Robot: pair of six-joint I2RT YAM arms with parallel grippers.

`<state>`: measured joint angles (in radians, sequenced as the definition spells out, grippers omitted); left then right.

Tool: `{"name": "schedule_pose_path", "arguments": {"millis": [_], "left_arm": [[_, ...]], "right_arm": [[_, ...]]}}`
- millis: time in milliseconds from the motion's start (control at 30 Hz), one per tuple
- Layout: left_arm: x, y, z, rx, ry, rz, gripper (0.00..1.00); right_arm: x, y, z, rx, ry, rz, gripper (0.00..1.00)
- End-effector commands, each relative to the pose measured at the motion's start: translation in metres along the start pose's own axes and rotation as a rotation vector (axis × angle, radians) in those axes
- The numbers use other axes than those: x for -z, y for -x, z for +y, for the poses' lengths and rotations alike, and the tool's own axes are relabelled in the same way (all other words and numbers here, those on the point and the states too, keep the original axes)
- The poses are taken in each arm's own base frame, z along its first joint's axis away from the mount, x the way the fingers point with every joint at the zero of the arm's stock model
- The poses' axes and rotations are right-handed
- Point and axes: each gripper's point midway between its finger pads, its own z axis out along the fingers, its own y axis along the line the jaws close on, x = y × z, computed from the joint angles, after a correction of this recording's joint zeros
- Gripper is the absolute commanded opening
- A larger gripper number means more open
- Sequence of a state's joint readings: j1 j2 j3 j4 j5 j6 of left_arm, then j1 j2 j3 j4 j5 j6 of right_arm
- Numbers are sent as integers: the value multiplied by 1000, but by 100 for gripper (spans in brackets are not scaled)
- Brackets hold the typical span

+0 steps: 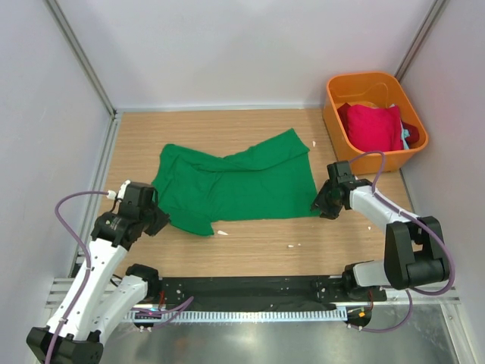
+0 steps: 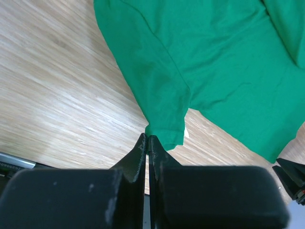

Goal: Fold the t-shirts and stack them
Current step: Flatten the tshirt out

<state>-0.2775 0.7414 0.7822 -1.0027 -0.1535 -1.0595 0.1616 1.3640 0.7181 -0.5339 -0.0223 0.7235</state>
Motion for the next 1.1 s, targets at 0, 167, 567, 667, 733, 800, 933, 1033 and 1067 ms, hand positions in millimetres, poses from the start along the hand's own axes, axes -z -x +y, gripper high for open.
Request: {"name": "schedule_pose_path", "arguments": {"millis": [0,167,567,667,733,800,933,1033,1067], "left_arm": [[8,11,-12,-38,-43,-38,0],[10,13,-15,-38,-54,-40,0],[17,21,-21,-36,-73,-69,0],[20,23,-24,-32,-82,-71,0],[23,25,-25,-29,-86,-79,0],[24,25,-25,-26,-88,-84,0],[27,26,-24,-21,-91,-89,0],[31,31,-27,-14,-100,-111,0],[33,36,-28,-13,-96,-127,0]], "right_arm": [[-5,15,1,-35,-13,-70,45],[-9,14,-7,-36,-59,-63,39],[-26,5,-12,-68,-92,-20,39],[-27,2,-8,-88,-73,2,38],[-26,3,-8,-99,-70,-8,35],[-28,2,-9,-103,-76,-8,32],[-31,-4,-10,-108,-67,10,14],[-29,1,-5,-104,-51,-2,1],[-27,4,-1,-96,-40,-10,1]]}}
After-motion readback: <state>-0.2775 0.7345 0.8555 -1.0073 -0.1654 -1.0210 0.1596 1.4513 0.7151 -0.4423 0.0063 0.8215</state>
